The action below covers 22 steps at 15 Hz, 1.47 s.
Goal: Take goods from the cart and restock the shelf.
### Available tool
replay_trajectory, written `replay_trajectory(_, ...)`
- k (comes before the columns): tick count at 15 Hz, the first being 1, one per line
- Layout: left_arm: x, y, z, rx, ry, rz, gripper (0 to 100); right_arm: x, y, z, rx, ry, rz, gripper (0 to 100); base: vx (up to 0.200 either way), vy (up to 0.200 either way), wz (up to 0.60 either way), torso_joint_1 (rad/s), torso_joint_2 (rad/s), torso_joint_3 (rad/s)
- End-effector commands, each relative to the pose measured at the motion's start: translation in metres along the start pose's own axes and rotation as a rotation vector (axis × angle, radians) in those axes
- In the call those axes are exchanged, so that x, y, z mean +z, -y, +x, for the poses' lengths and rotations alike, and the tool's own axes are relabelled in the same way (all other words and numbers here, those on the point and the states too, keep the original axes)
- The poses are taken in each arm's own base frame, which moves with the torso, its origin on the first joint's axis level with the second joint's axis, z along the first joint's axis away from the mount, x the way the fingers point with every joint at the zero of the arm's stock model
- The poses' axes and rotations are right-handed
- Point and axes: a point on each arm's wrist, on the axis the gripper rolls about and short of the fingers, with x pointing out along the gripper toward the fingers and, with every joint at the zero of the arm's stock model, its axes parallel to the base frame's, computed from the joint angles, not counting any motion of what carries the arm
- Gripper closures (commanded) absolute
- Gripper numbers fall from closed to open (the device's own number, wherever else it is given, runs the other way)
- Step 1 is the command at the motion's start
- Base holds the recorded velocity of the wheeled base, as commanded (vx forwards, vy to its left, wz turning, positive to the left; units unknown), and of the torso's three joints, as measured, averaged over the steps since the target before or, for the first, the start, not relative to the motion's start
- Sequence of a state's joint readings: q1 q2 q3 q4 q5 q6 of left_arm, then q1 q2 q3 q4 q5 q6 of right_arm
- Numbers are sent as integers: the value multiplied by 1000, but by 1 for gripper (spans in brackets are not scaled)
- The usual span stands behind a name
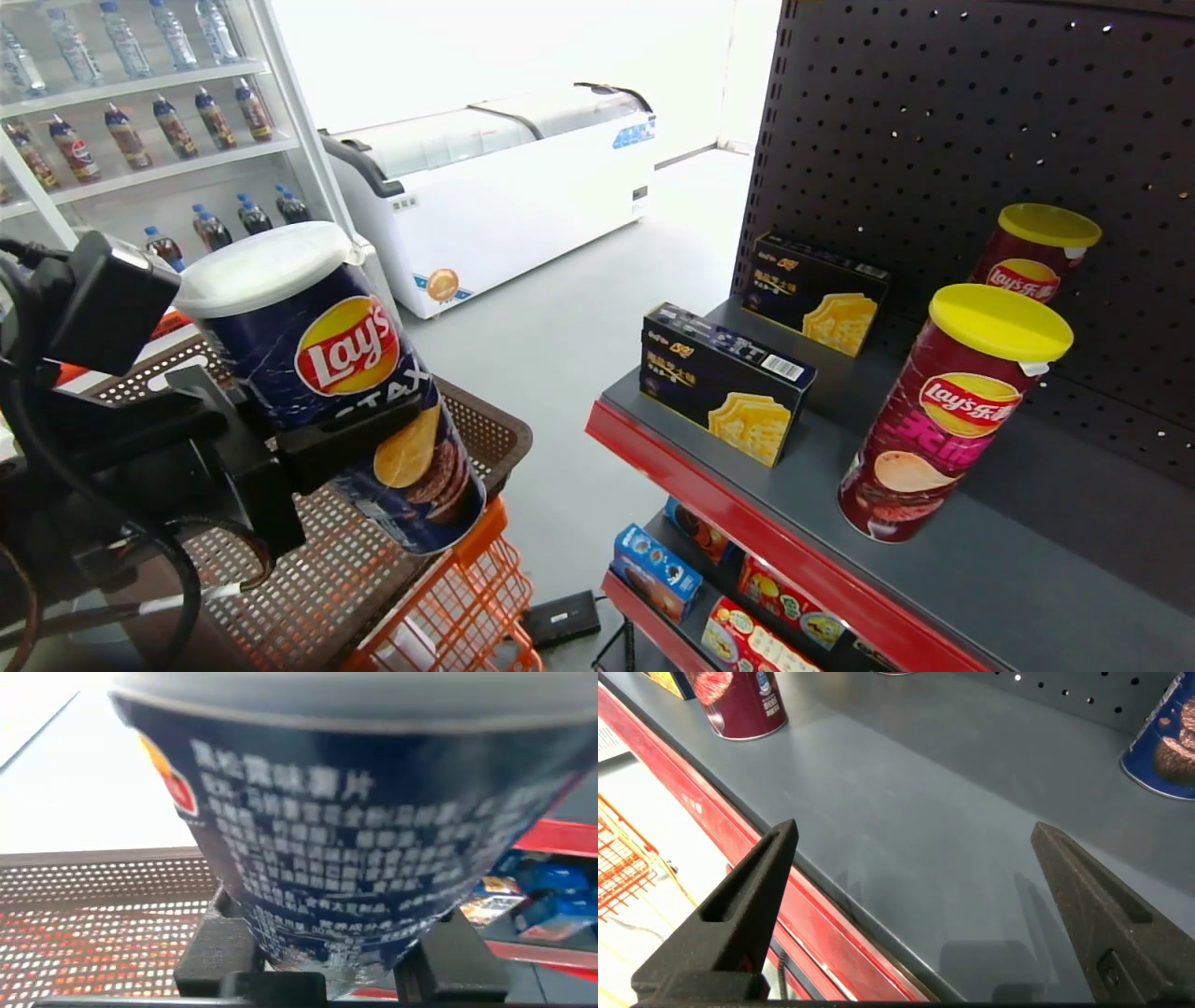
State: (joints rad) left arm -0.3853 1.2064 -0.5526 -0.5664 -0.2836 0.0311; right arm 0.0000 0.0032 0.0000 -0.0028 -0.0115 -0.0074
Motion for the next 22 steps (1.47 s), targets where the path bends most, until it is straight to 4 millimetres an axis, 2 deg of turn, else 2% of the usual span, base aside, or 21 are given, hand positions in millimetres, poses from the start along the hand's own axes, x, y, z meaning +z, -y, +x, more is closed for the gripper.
replay_trajectory(1,-1,11,-2,-56,8,2,100,0,0,0,-1,-1,0,0,0,0,0,0,0,0)
replay_trajectory(5,1,16,-10,-176,36,-27,100,0,0,0,1,-1,0,0,0,0,0,0,0,0)
replay_trajectory(13,1,19,-12,-256,33,-47,100,0,0,0,-1,-1,0,0,0,0,0,0,0,0)
replay_trajectory(15,6,20,-12,-270,47,-45,100,0,0,0,1,-3,-2,0,0,0,0,0,0,0)
replay_trajectory(22,6,39,-11,-414,34,-46,100,0,0,0,1,-1,-2,0,0,0,0,0,0,0)
